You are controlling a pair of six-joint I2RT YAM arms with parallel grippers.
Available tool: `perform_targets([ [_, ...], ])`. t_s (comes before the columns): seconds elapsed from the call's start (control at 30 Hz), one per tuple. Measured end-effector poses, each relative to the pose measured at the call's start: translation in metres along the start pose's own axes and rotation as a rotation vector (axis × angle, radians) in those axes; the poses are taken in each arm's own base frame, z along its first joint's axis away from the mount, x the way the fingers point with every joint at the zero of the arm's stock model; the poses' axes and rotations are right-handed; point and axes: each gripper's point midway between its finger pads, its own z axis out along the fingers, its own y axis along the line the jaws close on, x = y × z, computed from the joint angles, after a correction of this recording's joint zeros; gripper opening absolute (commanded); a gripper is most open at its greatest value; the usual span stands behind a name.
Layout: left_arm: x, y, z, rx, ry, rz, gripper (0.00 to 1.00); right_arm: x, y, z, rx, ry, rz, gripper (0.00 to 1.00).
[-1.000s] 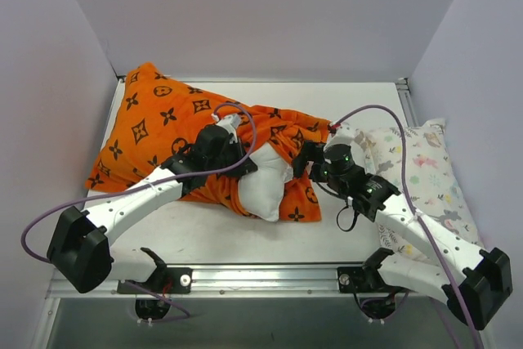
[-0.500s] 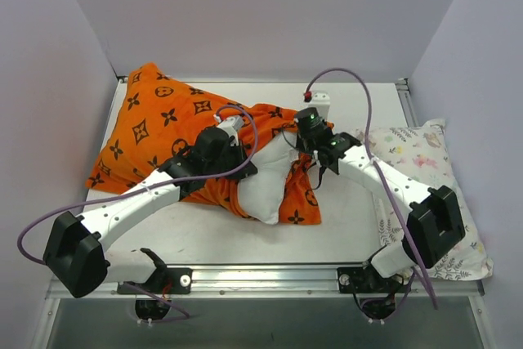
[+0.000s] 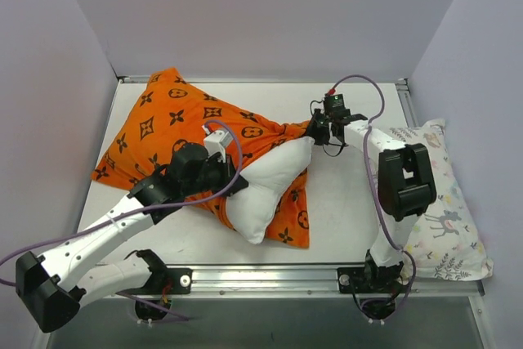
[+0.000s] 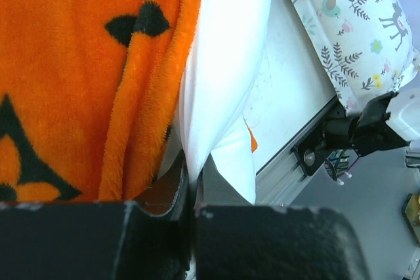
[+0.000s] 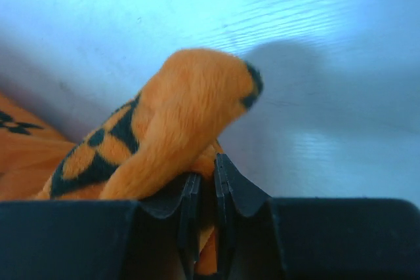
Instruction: Remove the pillowcase from the pillow
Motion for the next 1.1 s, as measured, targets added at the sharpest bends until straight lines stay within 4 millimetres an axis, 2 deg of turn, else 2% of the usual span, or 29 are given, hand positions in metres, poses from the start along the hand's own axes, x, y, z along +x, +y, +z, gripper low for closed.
perform_targets([
  [0.1,0.001,-0.001,-0.012,-0.001,-0.003,0.007,0.00,0.009,0.015,0.019,-0.112,0.096,0.051,0.17],
  [0.17,0.002,-0.001,-0.019,0.000,-0.007,0.009,0.00,0.009,0.034,0.026,-0.200,0.132,0.067,0.26],
  [0.23,-0.001,-0.004,-0.024,0.009,-0.023,0.007,0.00,0.006,0.057,0.028,-0.295,0.149,0.072,0.29],
  [0.33,-0.010,-0.010,-0.026,0.030,-0.061,-0.003,0.00,0.001,0.090,0.027,-0.400,0.167,0.036,0.50],
  [0.37,-0.014,-0.012,-0.025,0.034,-0.074,-0.012,0.00,0.000,0.095,0.026,-0.408,0.160,0.020,0.63],
  [0.47,-0.025,-0.016,-0.022,0.039,-0.114,-0.041,0.00,-0.002,0.101,0.011,-0.417,0.143,0.007,0.78],
  [0.53,-0.032,-0.017,-0.019,0.034,-0.141,-0.063,0.00,-0.010,0.093,-0.007,-0.406,0.116,0.037,0.83],
  [0.6,-0.038,-0.016,-0.010,0.023,-0.162,-0.090,0.00,-0.030,0.076,-0.033,-0.372,0.064,0.079,0.89],
  [0.73,-0.043,-0.013,0.015,0.005,-0.169,-0.146,0.00,-0.091,0.052,-0.107,-0.316,-0.146,0.137,0.94],
  [0.8,-0.043,-0.013,0.029,0.004,-0.170,-0.169,0.00,-0.109,0.052,-0.143,-0.316,-0.231,0.141,0.94],
  [0.83,-0.044,-0.014,0.035,0.006,-0.174,-0.178,0.00,-0.112,0.056,-0.162,-0.328,-0.266,0.133,0.94],
  [0.9,-0.043,-0.015,0.049,0.003,-0.170,-0.189,0.00,-0.105,0.065,-0.188,-0.354,-0.303,0.110,0.95],
  [0.93,-0.044,-0.017,0.056,0.001,-0.164,-0.191,0.00,-0.094,0.067,-0.195,-0.359,-0.312,0.093,0.95],
  [1.0,-0.049,-0.025,0.075,-0.003,-0.155,-0.188,0.00,-0.055,0.067,-0.205,-0.364,-0.291,0.061,0.98],
  [1.1,-0.058,-0.040,0.104,0.003,-0.144,-0.177,0.00,0.024,0.057,-0.200,-0.364,-0.196,0.005,1.00],
])
